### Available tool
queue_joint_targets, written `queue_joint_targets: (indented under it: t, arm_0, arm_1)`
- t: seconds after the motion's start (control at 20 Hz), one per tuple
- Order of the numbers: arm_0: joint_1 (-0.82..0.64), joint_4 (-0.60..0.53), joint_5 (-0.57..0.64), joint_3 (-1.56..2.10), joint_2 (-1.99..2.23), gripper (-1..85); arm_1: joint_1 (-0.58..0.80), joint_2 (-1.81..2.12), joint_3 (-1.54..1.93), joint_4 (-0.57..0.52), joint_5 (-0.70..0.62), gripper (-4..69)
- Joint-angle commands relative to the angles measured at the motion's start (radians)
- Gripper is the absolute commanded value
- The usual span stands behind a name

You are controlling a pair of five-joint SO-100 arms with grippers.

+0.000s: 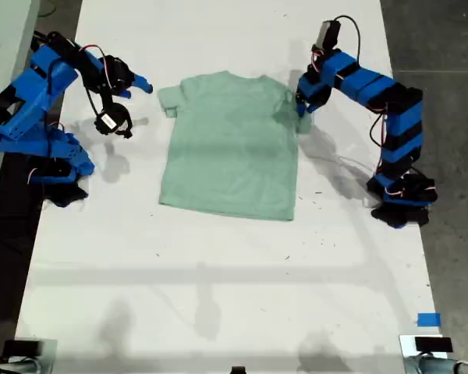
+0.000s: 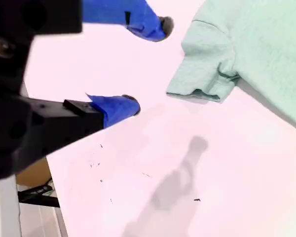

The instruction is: Fold t-shirt

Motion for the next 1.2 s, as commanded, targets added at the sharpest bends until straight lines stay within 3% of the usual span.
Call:
queue_joint_targets:
  t: [0.0,0.25,0.5,0.65,1.15]
  arm_0:
    - [-0.009,-0.017,0.002,-0.006,0.018,24.8]
    - [-0.012,-0.018,0.002,0.009,0.026,24.8]
    - [-0.006,-0.038,-0.002,0.023,0.021,24.9]
    - [-0.005,-0.038,-0.003,0.028,0.025,24.9]
    - [0.0,-0.037,-0.002,0.032,0.026,25.0]
  arm_1:
    - [0.002,0.012,-0.043,0.058,-0.008,-0.6]
    - [0.008,0.112,-0.132,0.337,-0.052,-0.6]
    - [-0.104,0.235,-0.342,0.402,0.021,-0.6]
    - [-0.163,0.193,-0.474,0.351,0.087,-0.6]
    - [-0.255,-0.058,-0.517,0.011,0.245,-0.6]
